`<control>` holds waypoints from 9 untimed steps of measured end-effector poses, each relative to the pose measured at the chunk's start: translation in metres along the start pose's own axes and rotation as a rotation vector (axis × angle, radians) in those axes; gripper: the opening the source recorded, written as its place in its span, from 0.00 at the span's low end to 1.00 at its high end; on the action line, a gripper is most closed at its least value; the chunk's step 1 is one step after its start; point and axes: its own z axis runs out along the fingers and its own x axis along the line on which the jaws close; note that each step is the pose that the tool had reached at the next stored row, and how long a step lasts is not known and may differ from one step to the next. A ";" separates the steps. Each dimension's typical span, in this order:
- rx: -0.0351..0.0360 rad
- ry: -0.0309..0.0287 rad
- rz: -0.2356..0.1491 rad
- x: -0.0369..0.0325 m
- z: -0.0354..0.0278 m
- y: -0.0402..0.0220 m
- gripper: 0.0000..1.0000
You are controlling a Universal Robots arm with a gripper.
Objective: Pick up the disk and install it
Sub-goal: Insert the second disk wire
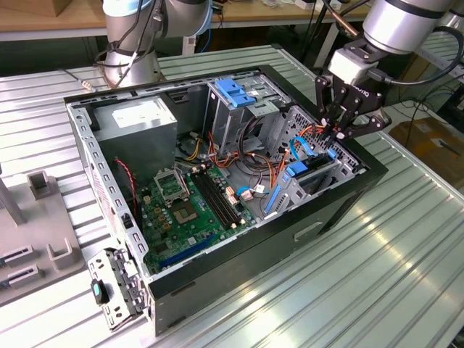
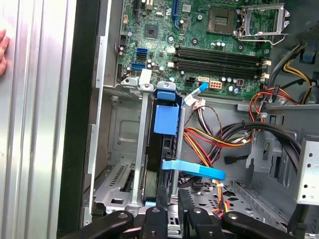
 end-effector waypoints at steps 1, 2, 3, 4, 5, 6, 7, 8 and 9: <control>0.0000 0.0000 0.000 0.0000 0.0000 -0.0001 0.24; -0.0001 0.0000 0.000 -0.0001 0.0000 -0.0003 0.24; -0.0001 0.0000 0.000 -0.0003 0.0000 -0.0003 0.24; 0.0000 0.0000 0.000 -0.0003 0.0000 -0.0003 0.24; 0.0000 0.0000 0.000 -0.0003 0.0000 -0.0003 0.24; -0.0001 -0.0001 0.000 -0.0003 0.0000 -0.0003 0.24; -0.0001 0.0000 0.000 -0.0003 0.0000 -0.0003 0.24; -0.0001 0.0000 0.000 -0.0003 0.0000 -0.0004 0.24; 0.0000 -0.0001 -0.001 -0.0004 0.0001 -0.0010 0.24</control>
